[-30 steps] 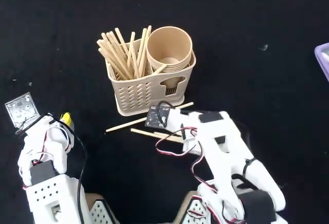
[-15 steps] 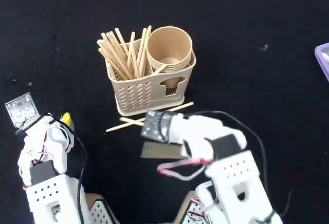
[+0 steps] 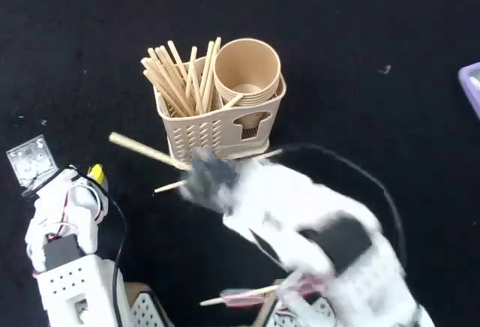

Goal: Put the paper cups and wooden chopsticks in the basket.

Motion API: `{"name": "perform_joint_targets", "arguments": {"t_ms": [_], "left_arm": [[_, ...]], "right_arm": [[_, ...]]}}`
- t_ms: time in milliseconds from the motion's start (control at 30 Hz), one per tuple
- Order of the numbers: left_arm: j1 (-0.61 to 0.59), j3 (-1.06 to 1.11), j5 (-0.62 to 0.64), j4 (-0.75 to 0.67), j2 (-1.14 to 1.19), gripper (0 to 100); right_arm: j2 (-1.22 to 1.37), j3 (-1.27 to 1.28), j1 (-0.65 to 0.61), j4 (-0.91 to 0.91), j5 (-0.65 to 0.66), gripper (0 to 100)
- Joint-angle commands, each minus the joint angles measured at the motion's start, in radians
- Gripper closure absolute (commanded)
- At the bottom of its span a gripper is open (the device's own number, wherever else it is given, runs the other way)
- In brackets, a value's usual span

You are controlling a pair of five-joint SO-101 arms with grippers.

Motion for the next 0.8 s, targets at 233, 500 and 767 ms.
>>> {"name": "perform_joint_targets", "arguments": {"t_ms": [233, 500, 767], "left_arm": [[0.007, -0.031, 0.003, -0.006, -0.008, 78], [0.007, -0.031, 0.003, -0.008, -0.008, 78], [0.007, -0.031, 0.003, -0.008, -0.008, 78]], "right_arm": [[0.053, 0.32, 0.18, -0.192, 0.1, 98.8], [0.048, 0.008, 0.017, -0.075, -0.044, 98.8], [0.054, -0.302, -0.064, -0.287, -0.245, 98.8]]}}
